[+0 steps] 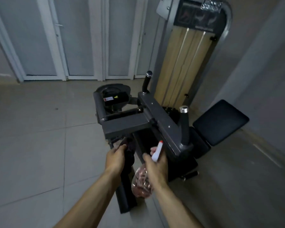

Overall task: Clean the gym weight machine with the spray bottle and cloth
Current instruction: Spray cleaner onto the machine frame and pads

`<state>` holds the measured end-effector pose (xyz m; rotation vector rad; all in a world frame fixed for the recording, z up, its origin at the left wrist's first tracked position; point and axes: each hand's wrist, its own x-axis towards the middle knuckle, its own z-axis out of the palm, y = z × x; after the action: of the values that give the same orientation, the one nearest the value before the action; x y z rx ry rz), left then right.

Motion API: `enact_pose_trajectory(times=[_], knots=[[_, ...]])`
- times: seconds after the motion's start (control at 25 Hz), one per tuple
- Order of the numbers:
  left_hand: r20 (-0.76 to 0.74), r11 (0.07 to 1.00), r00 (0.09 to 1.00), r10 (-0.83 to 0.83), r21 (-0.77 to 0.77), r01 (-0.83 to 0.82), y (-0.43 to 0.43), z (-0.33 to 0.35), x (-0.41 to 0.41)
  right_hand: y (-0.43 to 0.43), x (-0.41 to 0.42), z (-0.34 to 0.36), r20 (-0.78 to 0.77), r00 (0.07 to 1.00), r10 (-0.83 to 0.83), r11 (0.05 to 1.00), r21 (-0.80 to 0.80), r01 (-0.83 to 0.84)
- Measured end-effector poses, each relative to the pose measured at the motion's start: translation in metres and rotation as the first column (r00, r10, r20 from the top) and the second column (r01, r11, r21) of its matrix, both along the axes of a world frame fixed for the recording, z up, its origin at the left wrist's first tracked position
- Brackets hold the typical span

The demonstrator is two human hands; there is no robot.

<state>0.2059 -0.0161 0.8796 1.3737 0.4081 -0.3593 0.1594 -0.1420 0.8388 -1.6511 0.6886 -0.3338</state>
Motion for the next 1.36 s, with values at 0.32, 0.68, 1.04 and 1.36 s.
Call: enact_pose_trajectory(times=[0.32,0.68,1.04,1.36], knots=[[-0.121,0.994,0.988,-0.091,0.055,0.099,-0.054,-0.064,-0.008,-0.029,-0.039,-0.067,-0.258,0.964,-0.069,0.993,-0.11,0.042],[-0.217,0.989,0.968,-0.124,-0.111,0.101,-0.13,-0.088,0.018,-0.126,-0.04,-0.037,-0.104,0.994,-0.037,0.989,-0.145,0.022],[-0.087,0.993,0.995,-0.047,-0.11,0.037,-0.239,-0.122,0.015,-0.214,0.017,-0.033,-0.201,0.974,-0.106,0.938,-0.346,0.03],[-0.019,0.991,0.991,0.13,0.012,-0.13,-0.262,-0.147,0.105,-0.239,0.024,-0.053,-0.185,0.982,0.033,0.936,-0.338,-0.095]])
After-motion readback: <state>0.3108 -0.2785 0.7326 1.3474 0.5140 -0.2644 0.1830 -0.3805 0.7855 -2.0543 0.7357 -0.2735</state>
